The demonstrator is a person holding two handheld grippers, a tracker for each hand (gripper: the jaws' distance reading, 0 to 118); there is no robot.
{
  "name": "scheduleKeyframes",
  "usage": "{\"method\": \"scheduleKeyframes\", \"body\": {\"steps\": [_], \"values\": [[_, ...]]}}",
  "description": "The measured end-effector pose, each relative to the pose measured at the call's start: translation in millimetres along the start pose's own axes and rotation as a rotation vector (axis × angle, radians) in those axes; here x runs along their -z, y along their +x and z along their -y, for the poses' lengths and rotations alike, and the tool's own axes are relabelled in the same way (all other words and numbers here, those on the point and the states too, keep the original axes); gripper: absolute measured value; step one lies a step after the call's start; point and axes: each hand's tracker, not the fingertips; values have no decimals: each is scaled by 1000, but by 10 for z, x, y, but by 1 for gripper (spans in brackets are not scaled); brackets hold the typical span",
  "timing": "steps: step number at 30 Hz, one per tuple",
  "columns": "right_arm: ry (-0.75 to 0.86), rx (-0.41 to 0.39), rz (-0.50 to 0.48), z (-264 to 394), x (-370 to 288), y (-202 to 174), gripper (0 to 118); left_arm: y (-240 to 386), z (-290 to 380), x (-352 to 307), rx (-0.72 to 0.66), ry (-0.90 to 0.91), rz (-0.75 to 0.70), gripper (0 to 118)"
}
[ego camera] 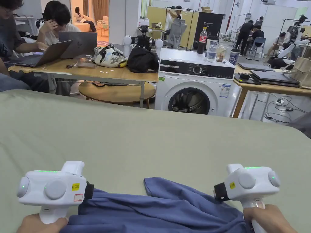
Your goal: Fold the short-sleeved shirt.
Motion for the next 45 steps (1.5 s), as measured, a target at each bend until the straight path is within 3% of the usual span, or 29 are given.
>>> {"method": "scheduleKeyframes", "body": {"steps": [3,7,8,9,10,11,12,15,18,23,31,35,45], "values": [[-56,16,-48,26,285,-43,60,-9,35,23,-7,-12,2,0],[-14,-32,-2,69,286,-122,56,-55,48,102,-13,-26,2,0],[-5,-33,-4,98,271,-120,47,-58,44,120,-8,-25,1,0],[4,-33,-12,114,257,-127,29,-59,35,140,-6,-27,-3,0],[16,-36,-16,132,240,-150,3,-177,4,282,-8,-32,-3,0],[27,-46,-8,135,222,-160,0,-197,-13,312,-10,-33,-4,0],[31,-65,5,128,201,-152,0,-212,-25,330,-13,-33,-3,0],[71,-13,-13,124,51,-111,0,-132,-2,223,-12,-12,-5,0],[195,-21,69,76,-226,-56,0,-85,-62,55,-12,28,-9,0],[375,52,105,-95,-814,233,0,-106,-353,-271,-14,125,-9,0],[514,119,214,-288,-1596,623,0,-293,-1085,-873,-32,283,-91,0],[574,166,234,-359,-1899,654,0,-390,-1466,-1099,-29,306,-124,0],[742,184,264,-781,-2594,426,0,-313,-2086,-1482,12,393,-171,0]]}}
